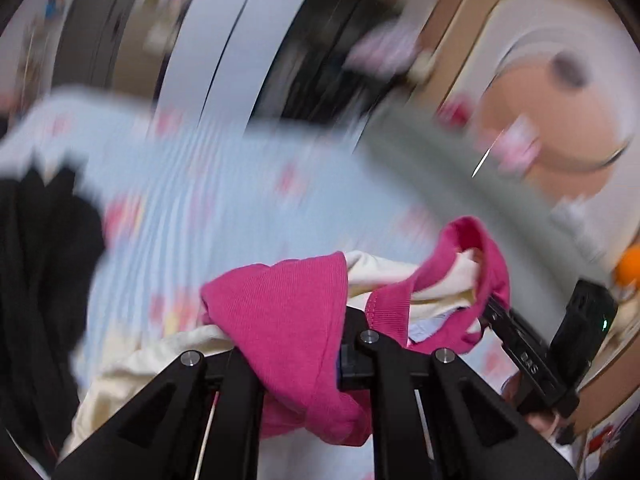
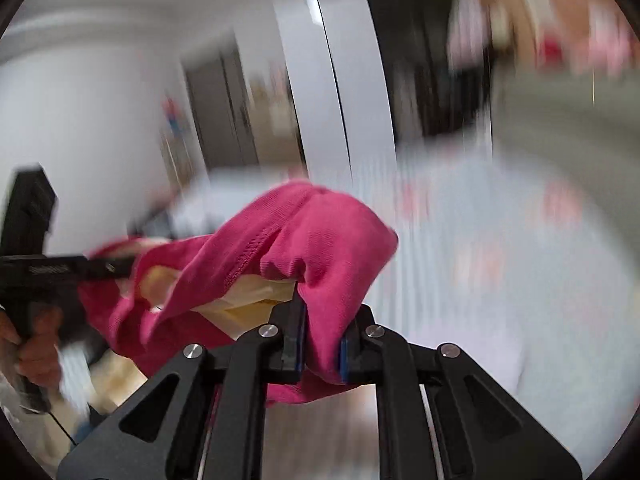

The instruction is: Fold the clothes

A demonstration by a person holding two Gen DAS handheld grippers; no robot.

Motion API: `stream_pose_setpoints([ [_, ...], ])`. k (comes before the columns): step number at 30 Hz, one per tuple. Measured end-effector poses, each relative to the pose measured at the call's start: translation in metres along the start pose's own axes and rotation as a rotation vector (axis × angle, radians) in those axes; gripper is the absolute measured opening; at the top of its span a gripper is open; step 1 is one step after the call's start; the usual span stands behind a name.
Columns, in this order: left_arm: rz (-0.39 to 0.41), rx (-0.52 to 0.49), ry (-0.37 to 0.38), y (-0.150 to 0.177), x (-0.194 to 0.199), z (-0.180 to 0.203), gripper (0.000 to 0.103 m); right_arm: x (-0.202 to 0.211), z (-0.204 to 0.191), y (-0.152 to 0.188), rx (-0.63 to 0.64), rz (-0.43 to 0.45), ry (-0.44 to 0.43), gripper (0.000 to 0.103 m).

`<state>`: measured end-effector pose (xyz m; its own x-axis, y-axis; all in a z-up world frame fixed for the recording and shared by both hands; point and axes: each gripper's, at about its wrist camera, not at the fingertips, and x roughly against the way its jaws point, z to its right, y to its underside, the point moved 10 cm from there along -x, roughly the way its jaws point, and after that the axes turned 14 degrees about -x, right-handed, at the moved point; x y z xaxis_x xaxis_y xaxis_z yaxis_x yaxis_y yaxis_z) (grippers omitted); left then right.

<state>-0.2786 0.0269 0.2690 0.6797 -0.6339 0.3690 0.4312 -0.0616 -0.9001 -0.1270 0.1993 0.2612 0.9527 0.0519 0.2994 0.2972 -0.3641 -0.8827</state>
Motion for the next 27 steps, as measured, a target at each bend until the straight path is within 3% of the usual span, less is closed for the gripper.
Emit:
stream_pose_setpoints([
  [2,0.099,-0.017,0.021,-0.034,0.039,0.008,0.011,0.038,-0.038,-0.056,0.046,0.123,-0.068,0.011],
  [4,0.129,0.003,0.031,-0.026,0.064,-0.001,0.011,0.065,-0.068,-0.079,0.101,0.174,-0.111,0.011],
  [6,0.115,0.048,0.047,0.001,0.076,-0.016,0.011,0.067,-0.088,-0.064,0.135,0.140,-0.142,0.012],
  [8,0.025,0.127,0.071,0.056,0.066,-0.035,0.011,0.061,-0.082,-0.021,0.139,0.050,-0.139,0.012],
  [12,-0.294,0.284,0.050,0.233,0.028,-0.076,0.012,0.017,-0.036,0.136,0.056,-0.296,-0.077,0.014],
  [15,-0.535,0.428,0.019,0.358,0.012,-0.099,0.012,0.002,0.004,0.268,-0.082,-0.603,-0.040,0.014],
  [17,-0.575,0.468,-0.003,0.394,0.016,-0.108,0.012,0.006,0.018,0.328,-0.129,-0.741,-0.011,0.014],
  [18,-0.586,0.484,-0.012,0.408,0.019,-0.111,0.012,0.011,0.022,0.344,-0.122,-0.775,0.002,0.014],
  [21,-0.550,0.505,-0.050,0.425,0.038,-0.124,0.016,0.028,0.032,0.348,-0.162,-0.780,-0.008,0.014],
  [24,-0.534,0.527,-0.024,0.429,0.045,-0.122,0.017,0.042,0.049,0.339,-0.175,-0.720,0.042,0.027],
  [27,-0.520,0.522,-0.013,0.428,0.046,-0.121,0.020,0.035,0.051,0.329,-0.196,-0.696,0.039,0.029],
])
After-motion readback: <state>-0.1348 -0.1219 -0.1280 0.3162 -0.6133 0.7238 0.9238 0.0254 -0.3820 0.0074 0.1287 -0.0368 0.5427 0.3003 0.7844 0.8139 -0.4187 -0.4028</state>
